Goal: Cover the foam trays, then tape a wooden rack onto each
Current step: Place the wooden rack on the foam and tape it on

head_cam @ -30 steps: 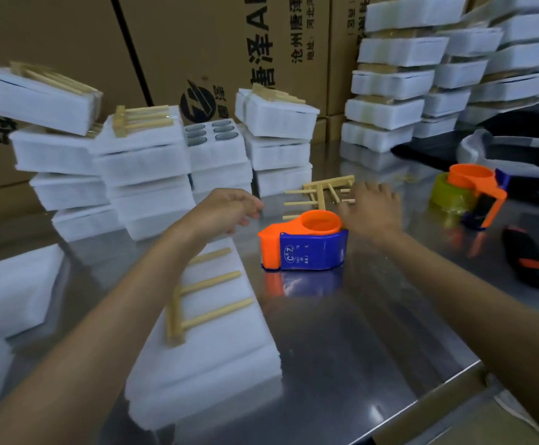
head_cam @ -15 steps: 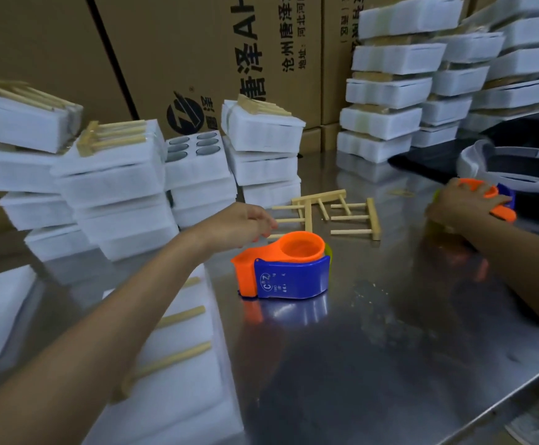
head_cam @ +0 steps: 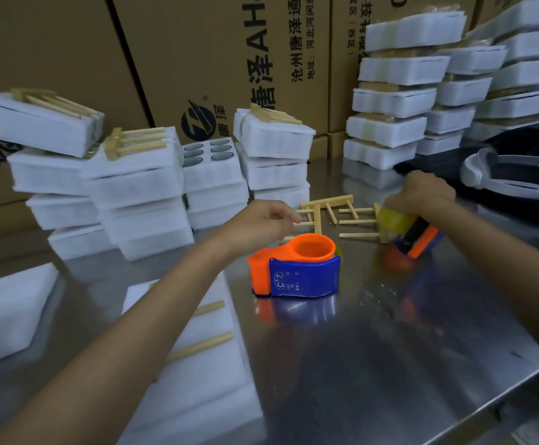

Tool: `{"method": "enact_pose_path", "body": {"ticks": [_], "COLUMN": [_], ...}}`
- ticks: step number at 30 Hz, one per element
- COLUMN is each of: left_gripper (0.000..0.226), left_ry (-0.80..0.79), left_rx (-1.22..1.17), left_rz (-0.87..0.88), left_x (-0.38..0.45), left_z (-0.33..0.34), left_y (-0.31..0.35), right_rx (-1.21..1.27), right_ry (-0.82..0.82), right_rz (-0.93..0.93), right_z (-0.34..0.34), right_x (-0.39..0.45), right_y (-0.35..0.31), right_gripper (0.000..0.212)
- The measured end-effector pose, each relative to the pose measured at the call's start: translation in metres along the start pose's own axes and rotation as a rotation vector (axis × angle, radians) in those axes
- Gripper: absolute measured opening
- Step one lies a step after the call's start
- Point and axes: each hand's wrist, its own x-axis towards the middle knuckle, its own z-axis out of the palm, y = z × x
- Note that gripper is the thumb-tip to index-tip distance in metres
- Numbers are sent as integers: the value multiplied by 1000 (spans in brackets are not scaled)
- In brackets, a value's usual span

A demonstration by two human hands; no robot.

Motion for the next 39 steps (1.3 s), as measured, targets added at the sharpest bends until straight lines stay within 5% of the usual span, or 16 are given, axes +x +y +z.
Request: {"method": "enact_pose_path", "body": {"ticks": [7, 13, 22, 26, 36, 39], "left_gripper": [42, 38, 17, 25, 15, 37], "left_ry": [158, 529, 543, 490, 570, 568], "left_rx": [-103, -98, -345, -289, -192, 61], "left_rz": [73, 220, 231, 265, 234, 303], "left_x": [-36, -82, -139, -150, -166, -165], "left_z": [7, -7, -31, -48, -37, -24], "left_y": [6, -2, -10, -13, -38, -45], "right_rx": [299, 470, 567, 585, 533, 531], "right_ry": [53, 63, -18, -62, -63, -61], "right_rz": [-242, -330, -331, -325, -238, -222], "right_z": [-34, -43, -33, -28, -7, -6], "right_x": [-74, -130, -167, -173, -180, -180], "right_y": [-107, -171, -222, -233, -250, -248], "right_gripper": [45, 36, 33, 24, 43, 43]}}
